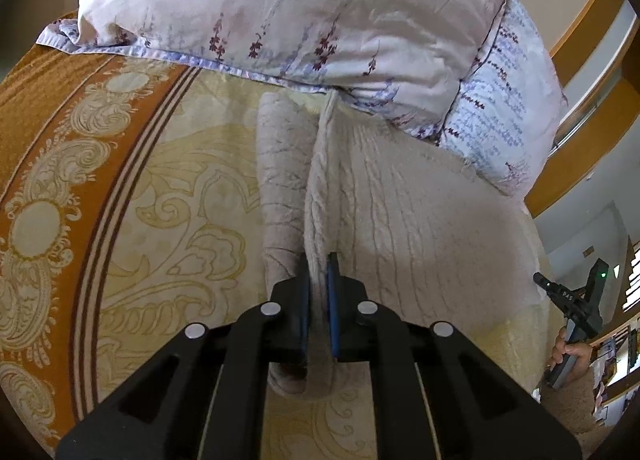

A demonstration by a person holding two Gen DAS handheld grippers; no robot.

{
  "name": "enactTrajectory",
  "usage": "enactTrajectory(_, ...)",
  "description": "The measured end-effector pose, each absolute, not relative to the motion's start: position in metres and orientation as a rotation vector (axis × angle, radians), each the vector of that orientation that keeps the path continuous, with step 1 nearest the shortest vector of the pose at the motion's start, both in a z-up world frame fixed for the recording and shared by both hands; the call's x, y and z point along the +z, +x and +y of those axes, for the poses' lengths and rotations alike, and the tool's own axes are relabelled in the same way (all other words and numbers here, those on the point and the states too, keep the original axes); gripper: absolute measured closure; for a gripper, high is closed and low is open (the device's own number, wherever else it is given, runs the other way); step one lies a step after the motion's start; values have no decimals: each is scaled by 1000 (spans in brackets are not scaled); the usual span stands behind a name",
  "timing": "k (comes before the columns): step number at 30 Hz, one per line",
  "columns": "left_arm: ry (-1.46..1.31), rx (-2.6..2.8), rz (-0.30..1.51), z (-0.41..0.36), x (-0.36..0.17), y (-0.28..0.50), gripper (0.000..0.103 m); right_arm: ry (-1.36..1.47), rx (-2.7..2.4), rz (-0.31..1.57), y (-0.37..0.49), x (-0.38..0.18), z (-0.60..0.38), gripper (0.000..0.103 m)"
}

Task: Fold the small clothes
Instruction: 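Pinch and straighten the folded edge with the left gripper, then release, then move both open grippers back over the sweater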

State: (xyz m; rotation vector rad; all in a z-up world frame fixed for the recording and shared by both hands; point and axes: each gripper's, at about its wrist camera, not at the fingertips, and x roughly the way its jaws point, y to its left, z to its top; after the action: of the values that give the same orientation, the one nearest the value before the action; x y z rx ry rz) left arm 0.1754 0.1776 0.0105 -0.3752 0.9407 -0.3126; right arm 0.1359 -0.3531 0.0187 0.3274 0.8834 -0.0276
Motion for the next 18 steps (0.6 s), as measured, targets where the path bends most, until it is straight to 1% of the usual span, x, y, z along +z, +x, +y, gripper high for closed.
enactTrajectory(2, -376, -314, 939, 176, 11, 176, 94, 301, -41, 886, 137, 24, -349, 94)
enactTrajectory(3, -376, -313, 934, 176, 13, 176, 92, 297, -45, 887, 137, 26, -348, 91)
enactTrajectory(4, -377, -317, 932, 176, 13, 176, 86, 294, -54, 885, 136, 29, -347, 85)
enactTrajectory(5, -378, -323, 925, 176, 16, 176, 82, 291, -57, 869, 136, 35, -345, 82)
enactTrajectory(7, -380, -316, 893, 175, 24, 174, 60, 279, -43, 829, 136, 44, -340, 69)
enactTrajectory(8, -367, -299, 867, 174, 31, 172, 54, 260, -30, 803, 136, 52, -332, 65)
enactTrajectory(9, -343, -284, 837, 170, 38, 171, 45, 245, -9, 790, 138, 56, -325, 59)
enactTrajectory(10, -318, -277, 810, 166, 44, 169, 40, 229, 18, 783, 139, 59, -317, 56)
enactTrajectory(11, -286, -276, 780, 160, 50, 168, 37, 204, 64, 784, 143, 62, -303, 56)
enactTrajectory(12, -257, -282, 761, 152, 55, 167, 32, 187, 92, 791, 146, 62, -294, 56)
enactTrajectory(13, -235, -291, 753, 145, 58, 168, 30, 171, 118, 799, 150, 61, -283, 56)
enactTrajectory(18, -157, -332, 777, 112, 54, 177, 29, 127, 230, 861, 171, 46, -233, 56)
